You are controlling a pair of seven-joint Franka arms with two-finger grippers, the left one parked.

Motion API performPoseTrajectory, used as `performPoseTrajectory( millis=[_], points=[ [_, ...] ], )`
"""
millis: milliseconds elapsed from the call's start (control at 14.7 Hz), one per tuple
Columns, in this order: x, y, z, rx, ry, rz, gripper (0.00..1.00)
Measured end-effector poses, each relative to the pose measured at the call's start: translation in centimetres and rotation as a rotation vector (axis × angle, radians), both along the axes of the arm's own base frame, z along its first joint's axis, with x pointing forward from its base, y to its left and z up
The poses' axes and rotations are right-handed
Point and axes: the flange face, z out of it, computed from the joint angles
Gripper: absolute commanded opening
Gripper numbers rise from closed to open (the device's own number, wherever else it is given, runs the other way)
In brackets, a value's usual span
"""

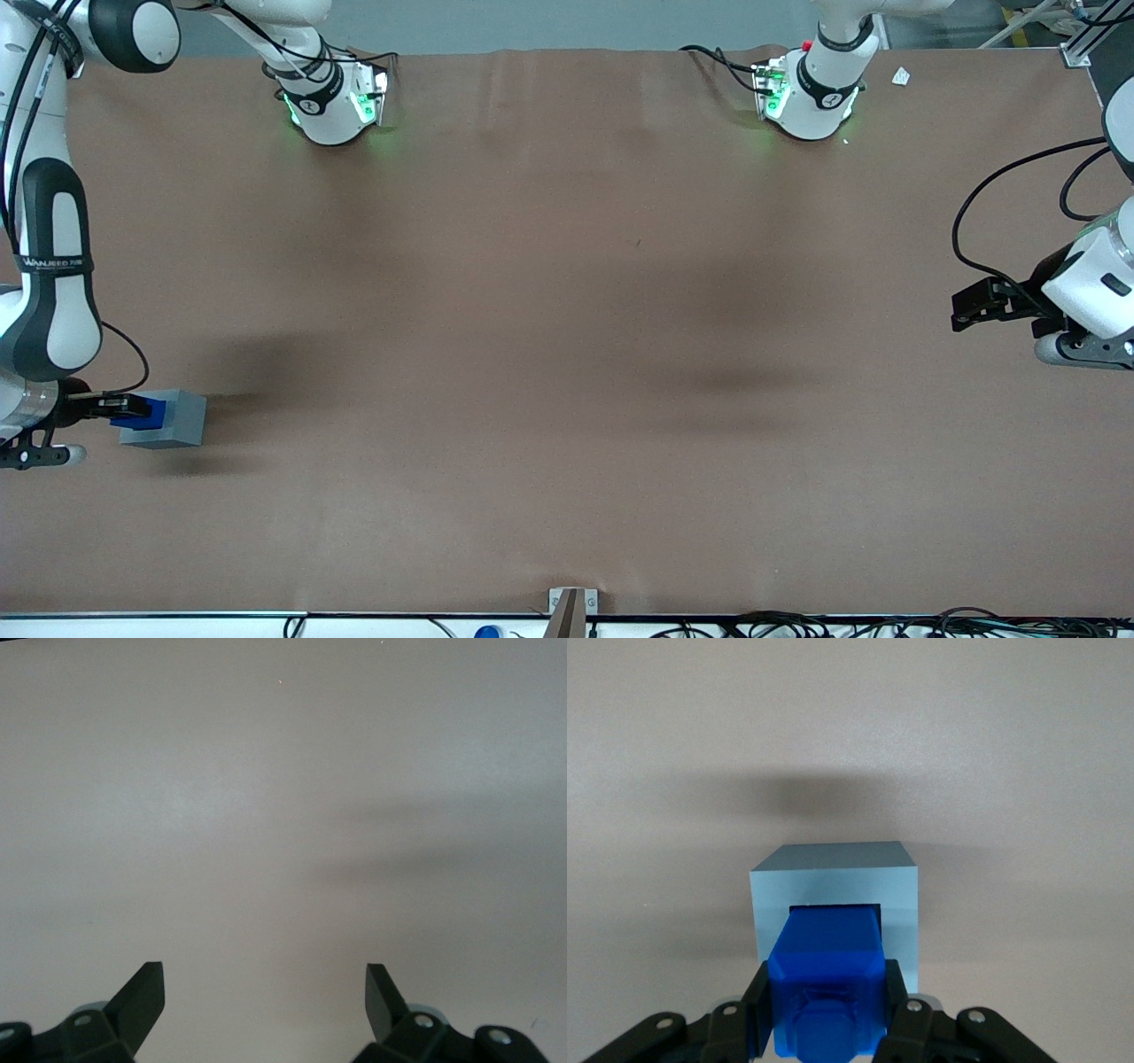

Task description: Insert blue part into gray base with right arm

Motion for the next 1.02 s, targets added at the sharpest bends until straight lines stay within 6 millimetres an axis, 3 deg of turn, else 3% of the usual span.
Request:
performPoseTrajectory(
  millis=[68,136,204,476,544,816,883,1019],
  points=[
    [0.0,0.0,0.0,0.0,0.0,0.0,0.02],
    [0.0,0.0,0.0,0.0,0.0,-0.001,0.14],
    [0.0,0.0,0.0,0.0,-0.001,-0.002,0.58],
    [0.1,0.0,0.0,0.0,-0.005,-0.012,0.95],
    [0.1,0.0,0.0,0.001,-0.006,-0.015,1.0],
    [0.5,0.2,1.2,0.015,-0.034,-0.024,1.0],
    [0.7,0.6,2.7,0.015,-0.051,-0.021,1.0],
    [0.3,1.8,8.0,0.021,-0.075,-0.019,1.0]
  ],
)
